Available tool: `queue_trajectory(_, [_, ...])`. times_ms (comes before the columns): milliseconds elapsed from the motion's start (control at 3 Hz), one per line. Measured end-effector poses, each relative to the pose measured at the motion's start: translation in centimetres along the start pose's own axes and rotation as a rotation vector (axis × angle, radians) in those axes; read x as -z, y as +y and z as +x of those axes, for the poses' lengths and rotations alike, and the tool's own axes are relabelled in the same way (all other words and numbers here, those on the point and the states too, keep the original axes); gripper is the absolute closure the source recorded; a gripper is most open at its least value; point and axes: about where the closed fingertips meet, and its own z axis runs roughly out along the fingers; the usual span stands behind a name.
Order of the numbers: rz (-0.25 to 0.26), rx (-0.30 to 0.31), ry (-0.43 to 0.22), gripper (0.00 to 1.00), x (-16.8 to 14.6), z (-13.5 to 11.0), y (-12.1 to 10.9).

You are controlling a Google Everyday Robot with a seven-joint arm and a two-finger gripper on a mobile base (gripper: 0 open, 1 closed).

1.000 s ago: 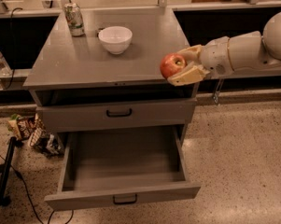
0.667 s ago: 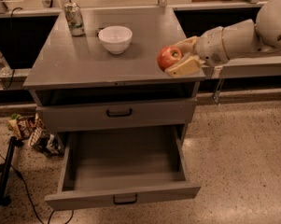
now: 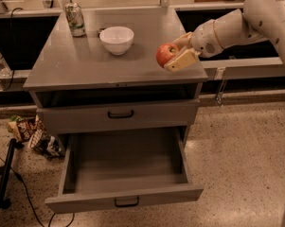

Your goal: Pick apple from middle drawer and place on counter

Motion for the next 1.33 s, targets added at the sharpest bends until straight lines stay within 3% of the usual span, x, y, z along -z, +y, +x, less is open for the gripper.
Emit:
queue_trajectory(333, [-0.038,-0.033,0.041,0.87,-1.4,0.9,-1.0])
queue_trajectory(1333, [-0.107,-0.069,0.142,0.19,-3.4,2.6,-1.9])
